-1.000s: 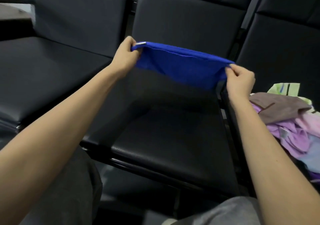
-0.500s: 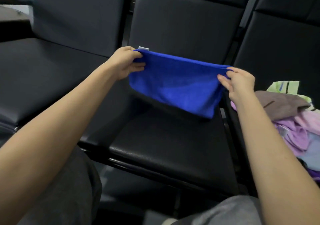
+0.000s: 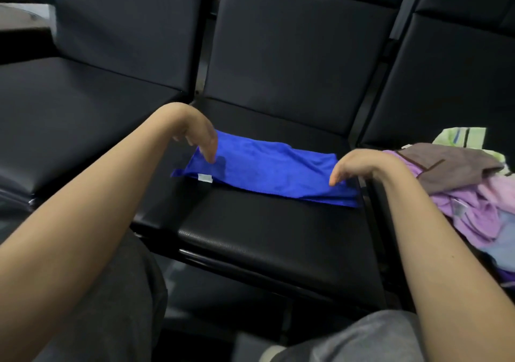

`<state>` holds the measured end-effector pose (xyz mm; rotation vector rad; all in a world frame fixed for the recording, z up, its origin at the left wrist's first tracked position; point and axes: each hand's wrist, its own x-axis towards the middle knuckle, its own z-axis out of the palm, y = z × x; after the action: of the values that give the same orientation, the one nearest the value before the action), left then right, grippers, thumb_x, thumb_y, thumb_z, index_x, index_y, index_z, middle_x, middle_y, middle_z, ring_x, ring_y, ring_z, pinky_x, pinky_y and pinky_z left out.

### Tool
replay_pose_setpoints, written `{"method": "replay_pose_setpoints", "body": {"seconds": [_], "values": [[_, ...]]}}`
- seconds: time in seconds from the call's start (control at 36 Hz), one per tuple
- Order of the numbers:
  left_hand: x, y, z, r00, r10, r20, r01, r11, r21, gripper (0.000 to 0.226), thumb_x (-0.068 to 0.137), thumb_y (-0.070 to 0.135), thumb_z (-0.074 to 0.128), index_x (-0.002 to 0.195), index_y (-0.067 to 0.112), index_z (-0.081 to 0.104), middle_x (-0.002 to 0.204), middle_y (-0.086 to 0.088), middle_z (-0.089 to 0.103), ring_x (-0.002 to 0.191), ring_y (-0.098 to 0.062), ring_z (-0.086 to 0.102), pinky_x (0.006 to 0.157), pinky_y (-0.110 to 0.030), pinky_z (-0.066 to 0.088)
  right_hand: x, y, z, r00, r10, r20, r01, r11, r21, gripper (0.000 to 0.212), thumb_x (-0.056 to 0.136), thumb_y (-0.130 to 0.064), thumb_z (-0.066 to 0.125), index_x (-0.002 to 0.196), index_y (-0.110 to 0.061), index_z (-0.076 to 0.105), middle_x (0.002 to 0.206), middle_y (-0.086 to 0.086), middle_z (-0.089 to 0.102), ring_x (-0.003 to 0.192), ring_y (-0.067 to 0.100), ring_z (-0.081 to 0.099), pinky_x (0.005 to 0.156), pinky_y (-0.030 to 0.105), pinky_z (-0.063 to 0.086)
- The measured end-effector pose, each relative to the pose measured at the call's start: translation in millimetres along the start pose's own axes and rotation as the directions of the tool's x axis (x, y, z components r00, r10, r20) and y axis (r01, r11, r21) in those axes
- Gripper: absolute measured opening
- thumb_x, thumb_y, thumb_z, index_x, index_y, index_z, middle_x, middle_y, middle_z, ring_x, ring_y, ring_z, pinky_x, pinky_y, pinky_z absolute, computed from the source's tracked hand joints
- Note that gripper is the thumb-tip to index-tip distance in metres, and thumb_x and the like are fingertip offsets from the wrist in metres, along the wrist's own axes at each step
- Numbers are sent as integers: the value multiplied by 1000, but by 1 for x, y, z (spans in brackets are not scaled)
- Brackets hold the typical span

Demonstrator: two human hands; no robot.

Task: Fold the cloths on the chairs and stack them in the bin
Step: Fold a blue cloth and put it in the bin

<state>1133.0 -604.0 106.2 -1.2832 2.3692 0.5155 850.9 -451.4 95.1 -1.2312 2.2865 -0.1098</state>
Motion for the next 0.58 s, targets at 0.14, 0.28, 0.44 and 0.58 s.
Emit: {"method": "replay_pose_setpoints", "body": {"seconds": [0.14,0.28,0.44,0.58], "values": [[22,19,15,870,200,-451,-278,954,-112,15,89,19,53,102,22,61,114,-1,62,100,-19,56,89,-32,46,-5,-14,-5,988,-46,-146,66,988,137,19,87,-5,57,76,-13,70,91,7,66,95,21,56,76,27,40],[52,27,62,896,375,-237,-382,924,17,45,99,46,37,144,43,30,155,10,22,147,-17,10,118,-41,6,-5,-21,5,995,-68,-70,73,995,74,24,91,-12,50,76,-17,68,95,4,66,91,20,57,72,28,40],[63,28,78,939,-40,-341,9,996,-92,54,97,57,16,149,45,8,160,5,-6,146,-34,-9,114,-55,-10,2,-19,15,986,-91,-142,104,991,83,27,93,-7,44,98,-11,69,93,7,64,79,19,55,57,20,38],[54,43,72,921,-292,-259,196,920,-341,56,98,46,23,152,36,8,160,-5,-6,144,-41,-8,112,-59,-6,6,-17,16,960,-175,-219,194,979,67,32,91,0,40,96,-14,68,92,5,64,71,9,53,60,15,38]]}}
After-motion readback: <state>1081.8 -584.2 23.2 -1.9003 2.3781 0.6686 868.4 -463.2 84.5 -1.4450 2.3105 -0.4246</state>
